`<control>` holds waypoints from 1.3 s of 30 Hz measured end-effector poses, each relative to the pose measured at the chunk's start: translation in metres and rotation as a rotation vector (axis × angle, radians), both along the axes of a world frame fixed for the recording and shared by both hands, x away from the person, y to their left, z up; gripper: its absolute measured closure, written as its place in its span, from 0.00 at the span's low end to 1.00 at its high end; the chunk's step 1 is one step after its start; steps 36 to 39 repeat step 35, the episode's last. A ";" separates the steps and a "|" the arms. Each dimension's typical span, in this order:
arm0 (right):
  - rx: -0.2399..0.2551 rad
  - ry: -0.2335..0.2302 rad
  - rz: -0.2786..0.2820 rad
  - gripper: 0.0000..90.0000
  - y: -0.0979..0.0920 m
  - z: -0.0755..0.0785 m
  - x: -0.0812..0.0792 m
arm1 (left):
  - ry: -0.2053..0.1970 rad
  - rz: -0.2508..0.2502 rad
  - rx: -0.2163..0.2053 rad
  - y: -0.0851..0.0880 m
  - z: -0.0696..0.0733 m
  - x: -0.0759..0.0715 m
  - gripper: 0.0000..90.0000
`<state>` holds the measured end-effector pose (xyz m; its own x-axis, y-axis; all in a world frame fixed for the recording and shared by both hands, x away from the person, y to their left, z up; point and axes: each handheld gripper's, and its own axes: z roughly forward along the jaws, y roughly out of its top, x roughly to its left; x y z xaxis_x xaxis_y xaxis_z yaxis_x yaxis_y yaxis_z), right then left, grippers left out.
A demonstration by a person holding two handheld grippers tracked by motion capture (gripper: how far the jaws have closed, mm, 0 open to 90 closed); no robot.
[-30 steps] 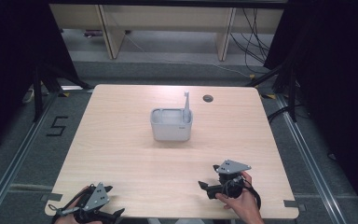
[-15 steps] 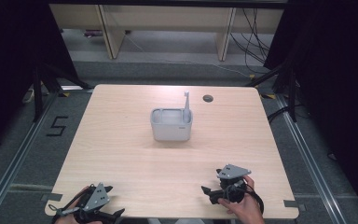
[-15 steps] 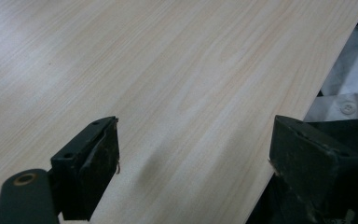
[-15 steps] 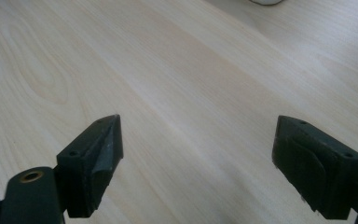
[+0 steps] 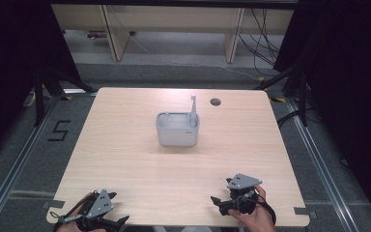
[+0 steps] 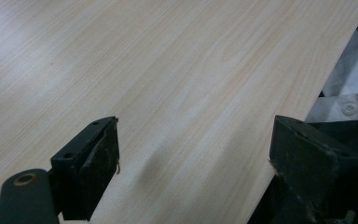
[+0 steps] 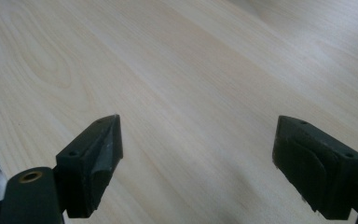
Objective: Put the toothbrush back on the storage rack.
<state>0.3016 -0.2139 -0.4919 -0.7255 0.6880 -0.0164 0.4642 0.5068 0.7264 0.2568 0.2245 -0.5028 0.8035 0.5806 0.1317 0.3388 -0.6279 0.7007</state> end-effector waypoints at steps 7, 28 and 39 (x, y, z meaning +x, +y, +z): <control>-0.013 0.010 -0.004 0.19 -0.002 -0.002 -0.003 | 0.003 0.008 -0.012 -0.001 -0.001 -0.001 0.17; -0.019 0.030 -0.028 0.18 -0.007 -0.003 -0.012 | -0.005 0.007 -0.017 -0.001 -0.001 0.000 0.17; -0.027 0.008 -0.019 0.18 -0.008 -0.004 -0.010 | 0.003 0.007 -0.011 -0.001 -0.001 -0.001 0.17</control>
